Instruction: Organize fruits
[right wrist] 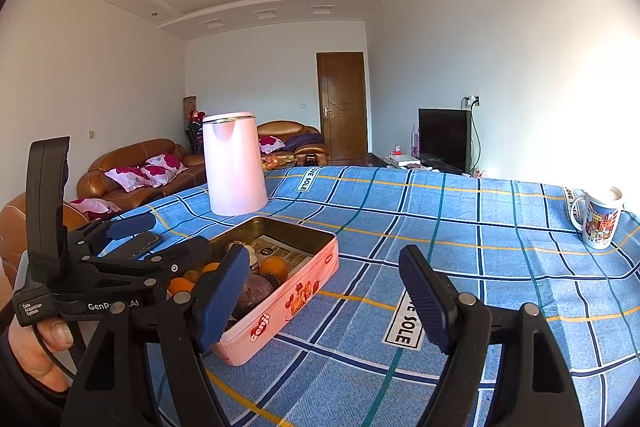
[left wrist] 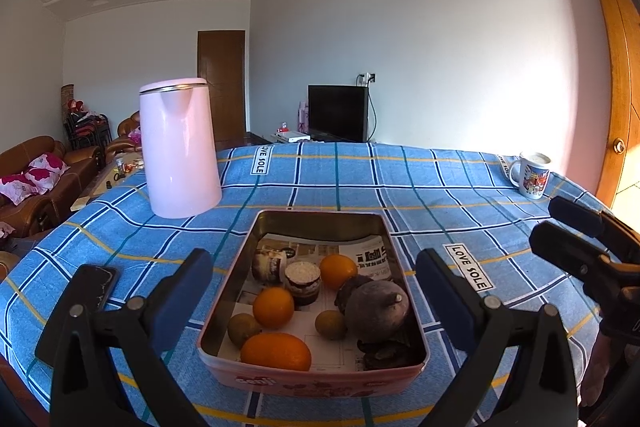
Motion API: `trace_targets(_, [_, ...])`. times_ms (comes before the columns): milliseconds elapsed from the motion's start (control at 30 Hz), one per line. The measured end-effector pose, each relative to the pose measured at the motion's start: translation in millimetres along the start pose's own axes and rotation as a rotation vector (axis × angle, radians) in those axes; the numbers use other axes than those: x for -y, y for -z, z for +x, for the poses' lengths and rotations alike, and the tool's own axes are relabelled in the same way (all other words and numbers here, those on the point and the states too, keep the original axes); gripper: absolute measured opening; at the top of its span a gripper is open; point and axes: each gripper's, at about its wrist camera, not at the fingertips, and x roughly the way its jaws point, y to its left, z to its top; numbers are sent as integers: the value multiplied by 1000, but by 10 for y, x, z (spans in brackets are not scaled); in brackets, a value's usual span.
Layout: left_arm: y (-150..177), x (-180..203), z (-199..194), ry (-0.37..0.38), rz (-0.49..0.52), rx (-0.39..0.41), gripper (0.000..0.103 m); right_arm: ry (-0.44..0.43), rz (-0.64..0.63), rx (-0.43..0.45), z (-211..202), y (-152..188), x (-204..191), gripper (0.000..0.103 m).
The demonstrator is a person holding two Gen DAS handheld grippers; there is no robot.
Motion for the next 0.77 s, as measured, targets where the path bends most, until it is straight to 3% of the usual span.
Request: trace_targets(767, [-23, 40, -42, -1, 15, 21, 103, 17, -3, -19, -5, 34, 64, 78])
